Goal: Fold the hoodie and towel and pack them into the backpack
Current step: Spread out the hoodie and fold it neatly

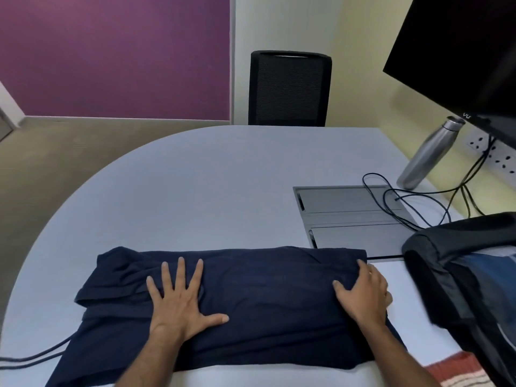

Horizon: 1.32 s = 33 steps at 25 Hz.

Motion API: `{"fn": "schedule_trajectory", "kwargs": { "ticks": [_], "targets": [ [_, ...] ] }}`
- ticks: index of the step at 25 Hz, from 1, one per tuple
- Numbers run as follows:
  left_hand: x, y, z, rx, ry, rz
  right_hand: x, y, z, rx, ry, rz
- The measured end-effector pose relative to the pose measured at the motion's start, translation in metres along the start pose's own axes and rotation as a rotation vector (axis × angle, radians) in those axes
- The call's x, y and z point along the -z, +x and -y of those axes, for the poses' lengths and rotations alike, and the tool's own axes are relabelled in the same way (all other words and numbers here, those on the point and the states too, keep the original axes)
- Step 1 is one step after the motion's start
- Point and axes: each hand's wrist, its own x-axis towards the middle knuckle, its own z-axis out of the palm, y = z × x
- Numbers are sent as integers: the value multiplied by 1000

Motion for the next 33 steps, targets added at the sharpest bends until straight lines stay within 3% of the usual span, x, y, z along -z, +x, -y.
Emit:
{"fn": "schedule_trajectory", "kwargs": {
  "ticks": [3, 8, 15, 22, 30, 33],
  "targets": [
    [2, -1, 0, 14, 14, 22, 20, 18, -10, -252, 125, 144],
    [1, -2, 0, 2, -2, 20, 8, 64, -55, -441, 199, 395],
    [3, -2, -1, 13, 11, 58, 10, 66, -49, -468, 297, 453],
    [3, -3, -1, 24, 27, 67, 29, 47, -15, -383, 286, 382],
    [22, -12, -14, 72, 30, 167, 90, 8, 34, -84, 270, 334],
    [47, -24, -45, -134, 60, 26, 111, -8, 63, 6, 283, 351]
  ]
}}
